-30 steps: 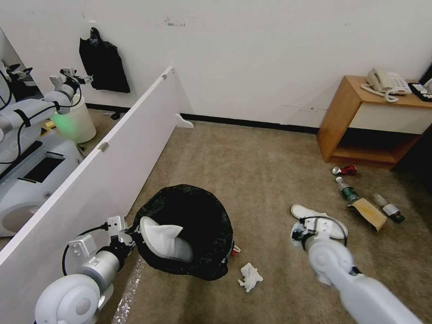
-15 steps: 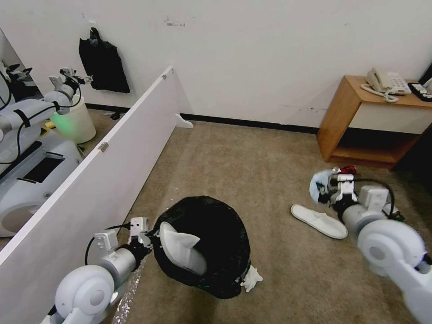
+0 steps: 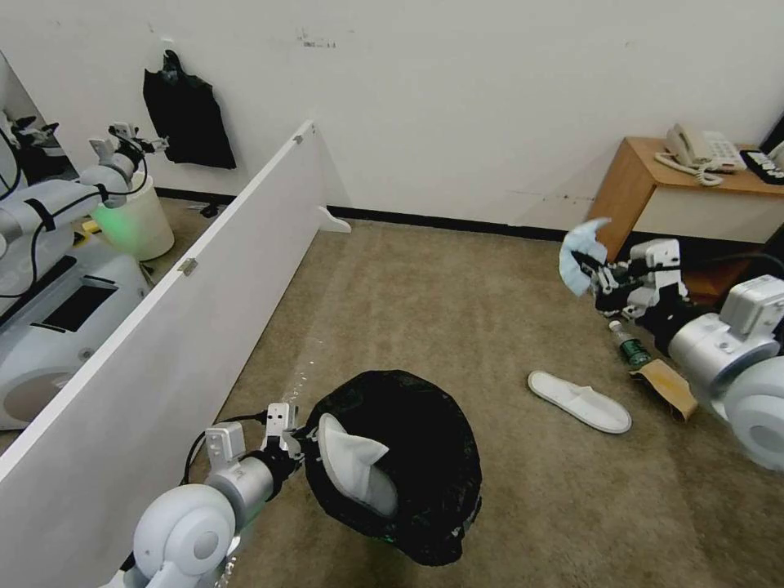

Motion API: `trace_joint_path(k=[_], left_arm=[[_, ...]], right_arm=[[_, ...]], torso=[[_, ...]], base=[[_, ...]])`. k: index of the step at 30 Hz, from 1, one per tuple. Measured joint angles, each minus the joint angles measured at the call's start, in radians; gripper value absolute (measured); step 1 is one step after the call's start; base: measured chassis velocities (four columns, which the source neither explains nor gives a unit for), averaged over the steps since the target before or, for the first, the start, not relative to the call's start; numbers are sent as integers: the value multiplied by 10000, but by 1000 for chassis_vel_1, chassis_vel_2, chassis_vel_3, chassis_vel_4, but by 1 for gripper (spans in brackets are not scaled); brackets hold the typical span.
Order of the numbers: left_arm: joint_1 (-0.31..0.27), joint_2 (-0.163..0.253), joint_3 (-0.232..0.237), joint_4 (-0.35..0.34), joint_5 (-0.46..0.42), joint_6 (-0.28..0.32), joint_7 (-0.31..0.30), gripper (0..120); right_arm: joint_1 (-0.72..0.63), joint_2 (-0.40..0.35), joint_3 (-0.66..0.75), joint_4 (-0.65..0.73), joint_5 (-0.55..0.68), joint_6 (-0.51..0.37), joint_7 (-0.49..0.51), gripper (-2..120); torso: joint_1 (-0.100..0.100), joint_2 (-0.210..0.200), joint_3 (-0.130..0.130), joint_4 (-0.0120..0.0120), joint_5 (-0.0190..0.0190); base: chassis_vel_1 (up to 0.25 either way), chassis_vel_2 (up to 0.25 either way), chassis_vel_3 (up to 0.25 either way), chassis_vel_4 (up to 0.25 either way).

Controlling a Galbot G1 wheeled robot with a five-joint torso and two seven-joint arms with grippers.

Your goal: Pick up the trash bin, then pick up the garbage from the floor and place it into the trash bin.

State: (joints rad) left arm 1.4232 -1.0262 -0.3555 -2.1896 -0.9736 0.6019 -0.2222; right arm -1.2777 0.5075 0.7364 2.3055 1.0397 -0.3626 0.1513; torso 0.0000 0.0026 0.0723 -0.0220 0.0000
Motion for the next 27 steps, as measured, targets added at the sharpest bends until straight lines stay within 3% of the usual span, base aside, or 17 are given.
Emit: trace_joint_path(k=[12, 27], left_arm=[[-302, -366, 530, 2, 225, 145, 8, 4], [-711, -663, 789, 21, 274, 265, 8, 4]], right_arm=[[71, 39, -908, 401, -68, 882, -1374, 0], [295, 232, -2538, 243, -898, 904, -1782, 0]], torso=[[0, 0, 0, 0, 0], [0, 0, 0, -1, -1]], base=[[0, 0, 0, 0], [0, 0, 0, 0]])
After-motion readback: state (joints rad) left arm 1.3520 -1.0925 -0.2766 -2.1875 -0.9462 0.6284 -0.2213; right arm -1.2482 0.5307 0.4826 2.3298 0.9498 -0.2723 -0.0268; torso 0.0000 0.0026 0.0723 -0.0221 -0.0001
